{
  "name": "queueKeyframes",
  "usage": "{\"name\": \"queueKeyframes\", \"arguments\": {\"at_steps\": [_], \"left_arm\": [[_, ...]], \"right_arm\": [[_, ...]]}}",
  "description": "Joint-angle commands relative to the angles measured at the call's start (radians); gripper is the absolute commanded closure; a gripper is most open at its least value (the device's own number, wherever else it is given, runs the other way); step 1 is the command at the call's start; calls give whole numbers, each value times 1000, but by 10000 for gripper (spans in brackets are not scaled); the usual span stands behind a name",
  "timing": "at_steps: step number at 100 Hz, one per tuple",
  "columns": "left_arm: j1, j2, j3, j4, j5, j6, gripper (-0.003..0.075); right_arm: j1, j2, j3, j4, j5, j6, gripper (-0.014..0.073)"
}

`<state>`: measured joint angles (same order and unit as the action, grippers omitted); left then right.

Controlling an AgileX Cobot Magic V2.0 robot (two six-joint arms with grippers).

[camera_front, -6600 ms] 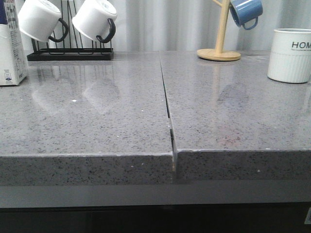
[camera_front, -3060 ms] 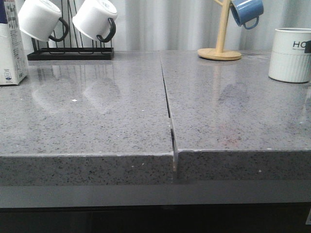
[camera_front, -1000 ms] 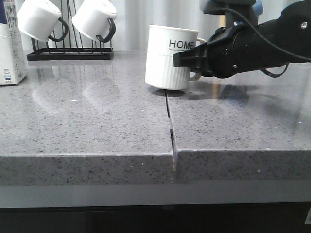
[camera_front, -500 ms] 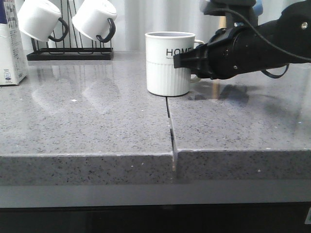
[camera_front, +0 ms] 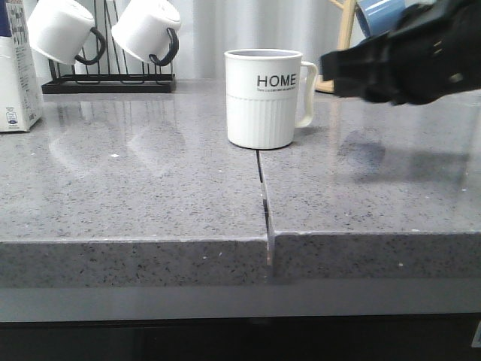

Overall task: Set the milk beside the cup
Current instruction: 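Set the mug down nearer the robot, release, withdraw right gripper, then open the left gripper and reach toward the Pascual milk carton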

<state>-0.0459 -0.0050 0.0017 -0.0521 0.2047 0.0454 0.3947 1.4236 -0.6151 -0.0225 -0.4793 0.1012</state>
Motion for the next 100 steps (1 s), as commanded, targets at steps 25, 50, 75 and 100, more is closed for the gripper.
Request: {"name": "queueKeyframes", "arguments": {"at_steps": [25, 50, 75, 100], "left_arm": [[3, -32, 19, -2, -82, -1, 741], [3, -32, 19, -2, -82, -1, 741], [3, -32, 19, -2, -82, -1, 741], [3, -32, 19, -2, -82, -1, 741]], "right_arm": [[-1, -442, 39, -2, 369, -8, 652], [-1, -682, 41, -2, 584, -8, 663], [-1, -927, 144, -2, 633, -7, 663], [-1, -1200, 196, 1, 819, -7, 663]]}}
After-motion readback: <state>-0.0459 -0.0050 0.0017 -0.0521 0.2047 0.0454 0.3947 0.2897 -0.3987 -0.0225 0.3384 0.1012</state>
